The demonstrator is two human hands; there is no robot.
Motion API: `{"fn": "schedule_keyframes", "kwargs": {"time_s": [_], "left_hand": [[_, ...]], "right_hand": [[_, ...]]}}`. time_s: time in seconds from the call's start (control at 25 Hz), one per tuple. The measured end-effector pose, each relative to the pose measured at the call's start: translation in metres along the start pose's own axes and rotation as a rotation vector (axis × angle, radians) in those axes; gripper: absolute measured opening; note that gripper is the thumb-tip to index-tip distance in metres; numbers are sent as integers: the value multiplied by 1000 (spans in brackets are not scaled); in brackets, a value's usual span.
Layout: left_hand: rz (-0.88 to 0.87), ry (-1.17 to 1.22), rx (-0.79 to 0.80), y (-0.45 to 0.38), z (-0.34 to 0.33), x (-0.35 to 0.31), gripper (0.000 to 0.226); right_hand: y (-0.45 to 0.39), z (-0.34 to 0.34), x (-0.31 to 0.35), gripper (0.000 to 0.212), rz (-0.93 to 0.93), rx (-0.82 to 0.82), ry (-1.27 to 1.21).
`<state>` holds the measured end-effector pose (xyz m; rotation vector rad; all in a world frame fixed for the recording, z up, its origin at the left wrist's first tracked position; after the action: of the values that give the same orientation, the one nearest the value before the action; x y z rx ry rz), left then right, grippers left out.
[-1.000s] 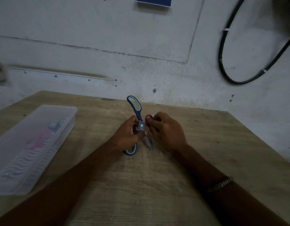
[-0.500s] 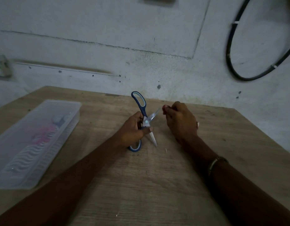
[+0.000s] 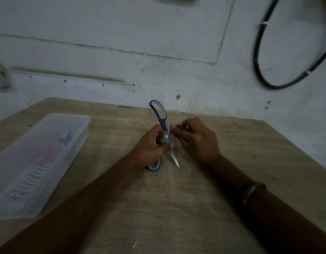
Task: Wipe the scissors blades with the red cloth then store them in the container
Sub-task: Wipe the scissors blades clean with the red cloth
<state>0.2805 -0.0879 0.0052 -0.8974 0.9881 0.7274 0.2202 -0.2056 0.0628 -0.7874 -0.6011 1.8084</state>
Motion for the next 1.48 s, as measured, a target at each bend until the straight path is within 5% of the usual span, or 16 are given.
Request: {"fn": "schedule_keyframes", "kwargs": {"time_s": [0.24,0.44,0.72,0.84,0.96,1.16,1.48], "left_hand": [[58,28,2,2,0,3,35],[28,51,0,2,0,2,33],[-38,-37,1,8,-1,-8,31],[-12,-50,4,6,0,-5,26],[32,-23,5,5,-1,-2,21],[32,9,8,6,0,0,36],[22,7,-3,3,0,2,48]], "right_hand": [[11,17,-53,25,-554,-81,-262],[-3,20,26,23,-79,-10,-225],[0,3,8,23,6,-62,-60],[-4,3,-30,25,-330,-30,-123],[10,21,-62,29,-671,-147,-501],[-1,18,-46,18,-826,-149,-1184],[19,-21,-55,25,-862,27,-939]]}}
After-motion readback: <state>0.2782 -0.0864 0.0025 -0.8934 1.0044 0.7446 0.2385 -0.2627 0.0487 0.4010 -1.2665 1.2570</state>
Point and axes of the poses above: each hand's wrist, its own y-axis away from the middle knuckle, its own z-axis out of the back of the hand, x = y × z, the point moved 10 cm from there along -y, towards the middle knuckle, and after that the axes turned 2 degrees about y, right-handed, at the moved point
